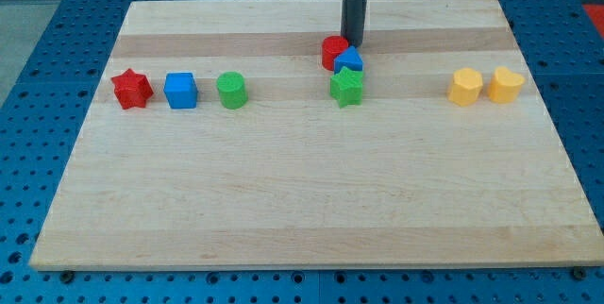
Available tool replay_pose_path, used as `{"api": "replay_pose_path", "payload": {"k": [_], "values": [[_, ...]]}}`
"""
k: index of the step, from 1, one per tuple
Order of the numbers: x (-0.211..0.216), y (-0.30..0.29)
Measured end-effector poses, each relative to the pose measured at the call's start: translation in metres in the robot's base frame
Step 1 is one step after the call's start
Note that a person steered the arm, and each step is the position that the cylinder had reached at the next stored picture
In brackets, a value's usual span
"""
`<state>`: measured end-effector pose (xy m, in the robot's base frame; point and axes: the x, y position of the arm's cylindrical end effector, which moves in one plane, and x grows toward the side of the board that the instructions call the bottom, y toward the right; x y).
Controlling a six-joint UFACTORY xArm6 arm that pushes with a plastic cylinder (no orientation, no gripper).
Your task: Move the red circle right to the green circle
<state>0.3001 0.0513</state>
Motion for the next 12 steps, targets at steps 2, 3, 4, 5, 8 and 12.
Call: {"api": "replay_pose_path", "payload": {"k": [2,3,4,5,8,12], "values": [[0.009,-0.028],[0.020,-0.033],[0.032,-0.033],[0.040,-0.033],[0.066,-0.033],[0.119,-0.053]]}}
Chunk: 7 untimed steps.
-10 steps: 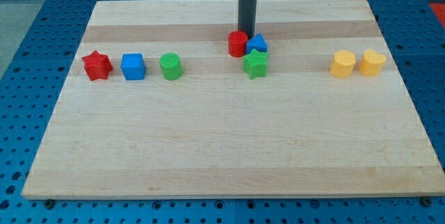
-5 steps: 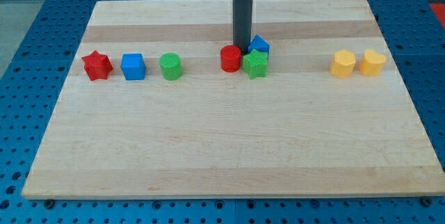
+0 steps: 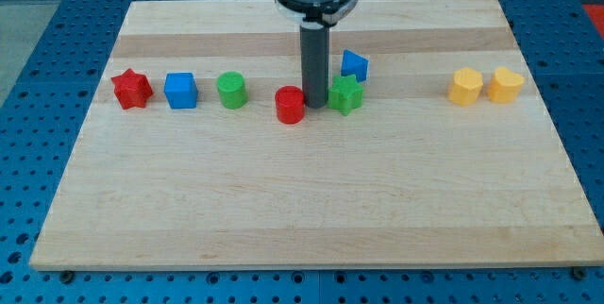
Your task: Move the red circle right to the green circle
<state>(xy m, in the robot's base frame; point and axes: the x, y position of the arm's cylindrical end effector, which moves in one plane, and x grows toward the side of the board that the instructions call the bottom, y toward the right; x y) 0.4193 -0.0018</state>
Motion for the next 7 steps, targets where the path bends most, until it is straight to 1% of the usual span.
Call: {"api": "replay_pose_path", "payload": {"k": [2,3,4,7], "values": [[0.048,-0.007],[0.064,-0.017],[0.064,-0.022],[0.024,-0.030]]}}
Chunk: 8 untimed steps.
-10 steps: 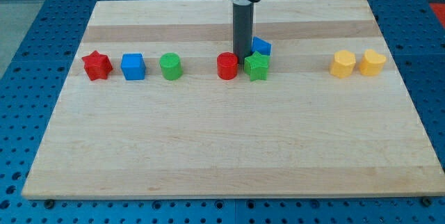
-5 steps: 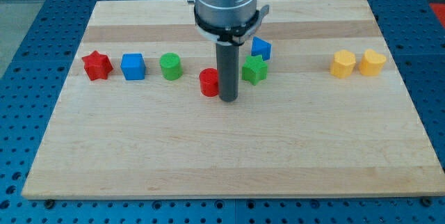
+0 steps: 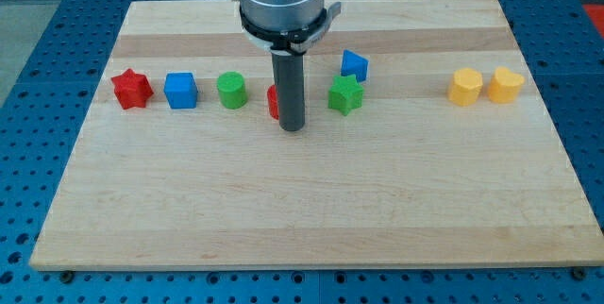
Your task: Move the red circle right to the green circle
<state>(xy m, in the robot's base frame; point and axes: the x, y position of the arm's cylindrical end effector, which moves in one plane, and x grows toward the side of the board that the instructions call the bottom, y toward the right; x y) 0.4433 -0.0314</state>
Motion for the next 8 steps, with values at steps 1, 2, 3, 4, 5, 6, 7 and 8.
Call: {"api": "replay_pose_path", "payload": {"k": [1,2,3,4,5,6,7,8], "values": [[-0.001,-0.001],[-0.003,-0.001],[-0.009,-0.001],[-0.009,-0.001],[-0.009,-0.001],[-0.010,-0.004],[-0.013,-0.010],[-0.014,-0.011]]}}
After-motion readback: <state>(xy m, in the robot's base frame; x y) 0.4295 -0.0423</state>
